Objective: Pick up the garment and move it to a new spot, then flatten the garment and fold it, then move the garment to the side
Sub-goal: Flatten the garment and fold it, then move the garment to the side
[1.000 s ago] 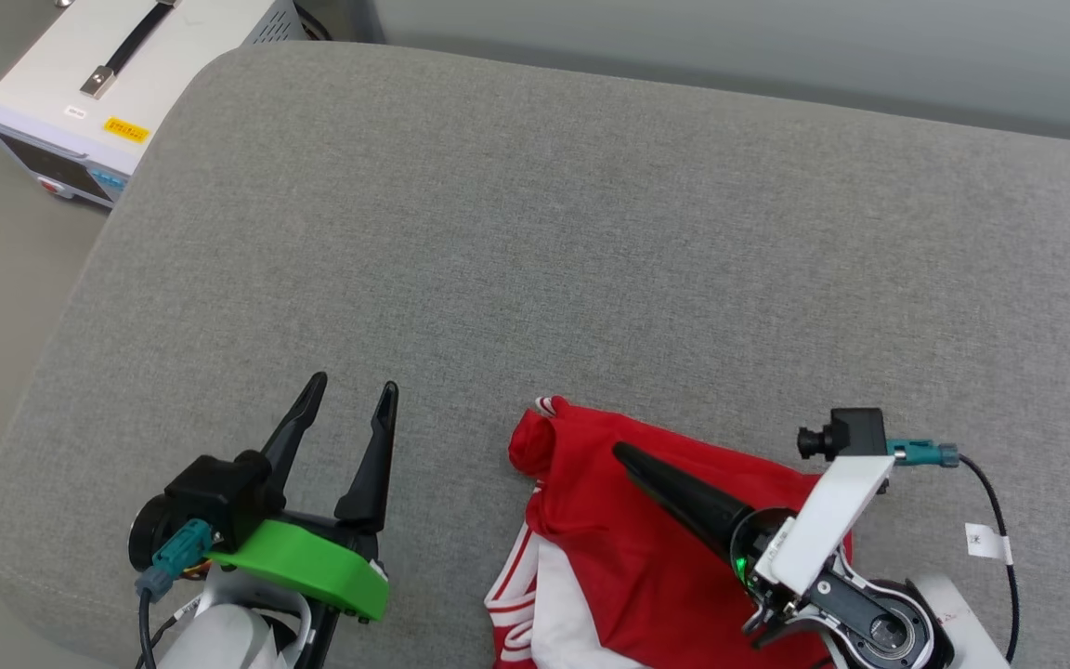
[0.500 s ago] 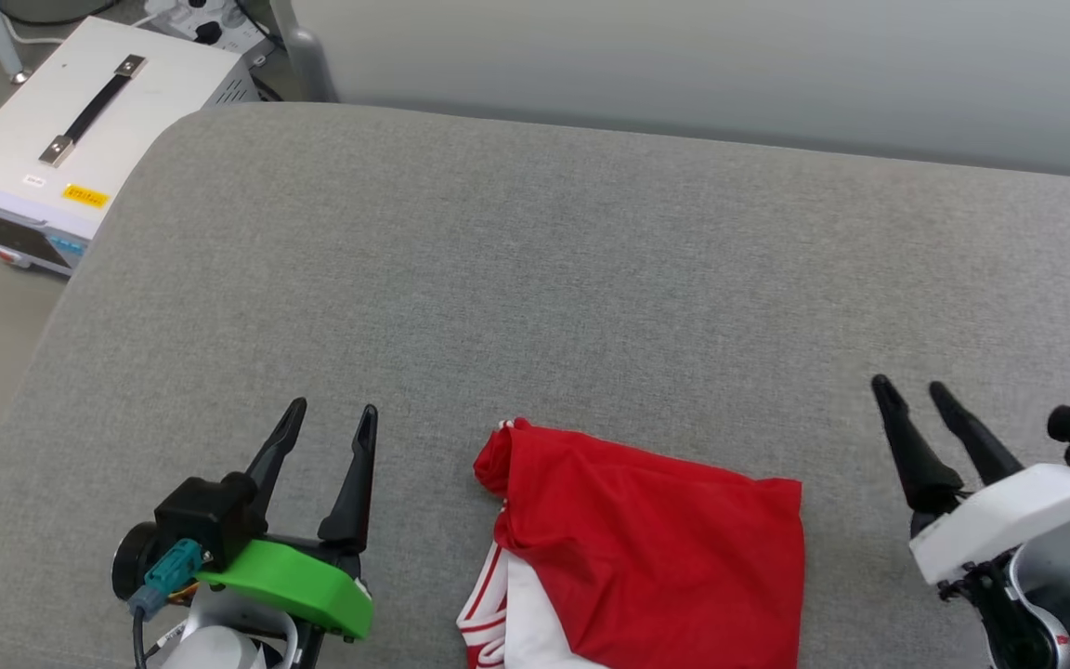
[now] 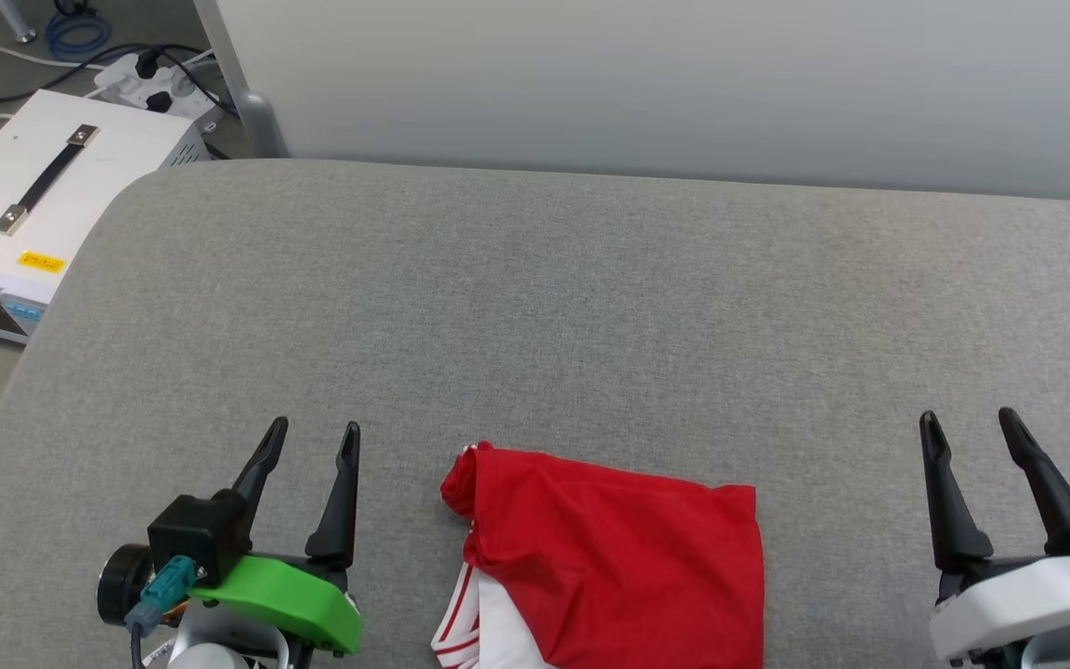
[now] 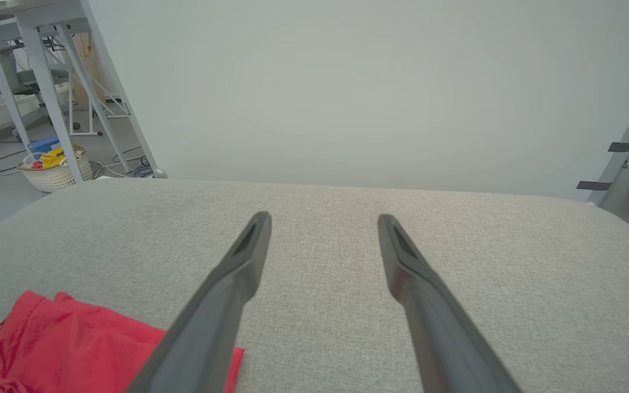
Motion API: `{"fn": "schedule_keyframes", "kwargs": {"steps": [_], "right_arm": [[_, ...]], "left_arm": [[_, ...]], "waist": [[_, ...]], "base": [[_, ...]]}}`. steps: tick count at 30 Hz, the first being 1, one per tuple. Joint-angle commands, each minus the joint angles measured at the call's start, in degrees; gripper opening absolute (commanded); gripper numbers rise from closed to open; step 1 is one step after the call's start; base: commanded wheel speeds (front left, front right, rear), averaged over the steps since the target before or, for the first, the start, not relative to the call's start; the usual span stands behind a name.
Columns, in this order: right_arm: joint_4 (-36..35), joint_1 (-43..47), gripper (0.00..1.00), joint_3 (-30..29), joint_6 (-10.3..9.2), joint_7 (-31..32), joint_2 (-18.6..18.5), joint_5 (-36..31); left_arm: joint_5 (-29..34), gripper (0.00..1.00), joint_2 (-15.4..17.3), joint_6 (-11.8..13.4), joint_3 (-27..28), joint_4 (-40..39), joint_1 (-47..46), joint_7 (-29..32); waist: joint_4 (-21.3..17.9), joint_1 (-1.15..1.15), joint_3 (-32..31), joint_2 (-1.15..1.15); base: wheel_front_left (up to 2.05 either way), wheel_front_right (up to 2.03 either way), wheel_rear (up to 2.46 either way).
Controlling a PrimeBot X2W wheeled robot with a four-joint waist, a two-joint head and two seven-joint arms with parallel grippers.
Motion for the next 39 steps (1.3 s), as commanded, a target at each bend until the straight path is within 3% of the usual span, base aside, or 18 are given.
{"fn": "schedule_keyframes", "kwargs": {"steps": [1,16,22,27,34,39], "right_arm": [[-0.6,1.5,1.0,0.1,-0.01,-0.6,0.2,-0.8],[-1.9,6.9,1.0,-0.1,-0.01,-1.4,1.1,1.0],[0.5,7.0,1.0,-2.6,-0.01,1.5,1.1,7.6],[7.2,6.1,1.0,-7.5,-0.01,12.6,1.1,22.7],[10.4,3.5,1.0,-6.6,-0.01,29.6,1.1,33.6],[12.6,1.5,1.0,-4.1,-0.01,35.6,1.1,38.2]], "left_arm": [[0.6,1.0,0.4,0.3,0.1,0.0,1.2,-0.3],[1.0,1.0,1.2,1.1,-0.5,0.0,2.0,-0.2],[1.3,1.0,1.2,1.1,-0.1,-0.1,0.7,-0.2],[1.9,1.0,0.4,0.3,-0.2,-0.7,-1.6,-0.3],[3.1,1.0,-2.8,-1.7,0.2,-0.5,-4.9,-0.3],[4.4,1.0,-5.3,-3.7,1.2,-0.1,-5.9,-0.3]], "waist": [[-0.4,0.0,-0.9,0.0],[-1.5,0.0,-1.8,0.0],[-0.9,0.0,-0.8,0.0],[1.7,0.0,2.0,0.0],[6.2,0.0,6.6,0.0],[8.8,0.0,8.8,0.0]], "base": [[0.0,0.0,0.0],[0.0,0.0,0.0],[0.0,0.0,0.0],[0.0,0.0,0.0],[0.0,0.0,0.0],[0.0,0.0,0.0]]}}
